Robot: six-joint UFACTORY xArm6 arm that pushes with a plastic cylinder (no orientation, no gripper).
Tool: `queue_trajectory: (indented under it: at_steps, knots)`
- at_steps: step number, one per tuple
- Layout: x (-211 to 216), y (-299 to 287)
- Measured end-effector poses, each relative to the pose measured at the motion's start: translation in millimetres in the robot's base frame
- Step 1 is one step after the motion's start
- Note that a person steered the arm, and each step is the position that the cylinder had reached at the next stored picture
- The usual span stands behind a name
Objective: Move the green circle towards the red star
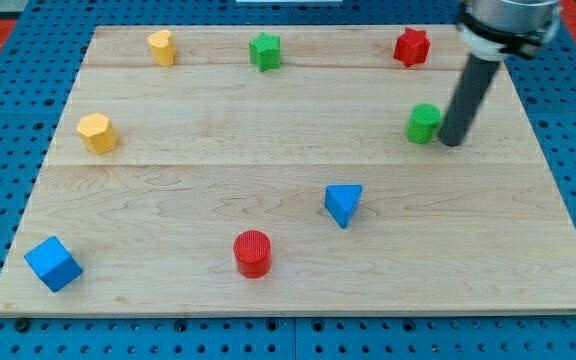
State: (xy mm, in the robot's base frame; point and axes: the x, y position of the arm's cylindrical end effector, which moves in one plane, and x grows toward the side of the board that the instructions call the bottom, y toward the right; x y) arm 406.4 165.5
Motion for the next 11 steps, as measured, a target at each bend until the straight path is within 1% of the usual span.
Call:
queue_trajectory:
  at_steps: [1,2,3,5,6,7,8,9,10,11]
  knots:
    - [-15,-34]
    - [-35,-11]
    - [-46,-1]
    - [-46,17]
    - [-44,35]
    - [-50,40]
    - [-62,22]
    - [-46,-42]
    - [-18,-64]
    - [-25,-115]
